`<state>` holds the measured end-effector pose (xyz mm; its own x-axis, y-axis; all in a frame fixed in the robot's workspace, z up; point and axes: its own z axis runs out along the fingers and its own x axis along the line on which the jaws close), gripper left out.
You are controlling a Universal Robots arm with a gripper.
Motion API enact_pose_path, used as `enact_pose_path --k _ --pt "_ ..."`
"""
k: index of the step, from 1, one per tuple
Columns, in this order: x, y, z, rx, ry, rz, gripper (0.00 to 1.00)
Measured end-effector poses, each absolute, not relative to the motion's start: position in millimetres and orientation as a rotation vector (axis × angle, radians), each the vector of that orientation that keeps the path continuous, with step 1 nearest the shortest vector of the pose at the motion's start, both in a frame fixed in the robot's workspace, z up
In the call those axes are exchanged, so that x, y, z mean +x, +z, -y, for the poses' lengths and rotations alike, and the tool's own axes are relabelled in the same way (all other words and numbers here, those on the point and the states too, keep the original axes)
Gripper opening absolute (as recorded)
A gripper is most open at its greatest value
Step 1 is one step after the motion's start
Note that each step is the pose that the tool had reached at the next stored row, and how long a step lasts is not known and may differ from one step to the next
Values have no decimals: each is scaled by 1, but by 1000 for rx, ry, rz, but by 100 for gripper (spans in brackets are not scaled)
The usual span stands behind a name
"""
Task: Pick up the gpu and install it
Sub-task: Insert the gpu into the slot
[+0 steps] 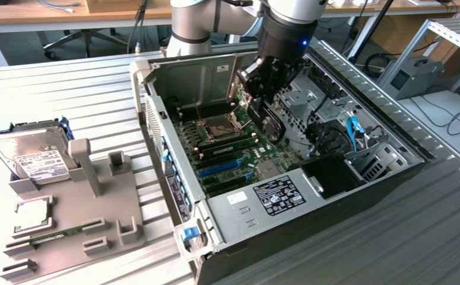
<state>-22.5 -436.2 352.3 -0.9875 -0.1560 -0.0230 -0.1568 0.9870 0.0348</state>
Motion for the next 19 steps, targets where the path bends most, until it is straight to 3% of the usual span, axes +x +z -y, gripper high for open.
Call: enact_pose_path --k 19 --pt "-22 352 436 -279 57 -3109 26"
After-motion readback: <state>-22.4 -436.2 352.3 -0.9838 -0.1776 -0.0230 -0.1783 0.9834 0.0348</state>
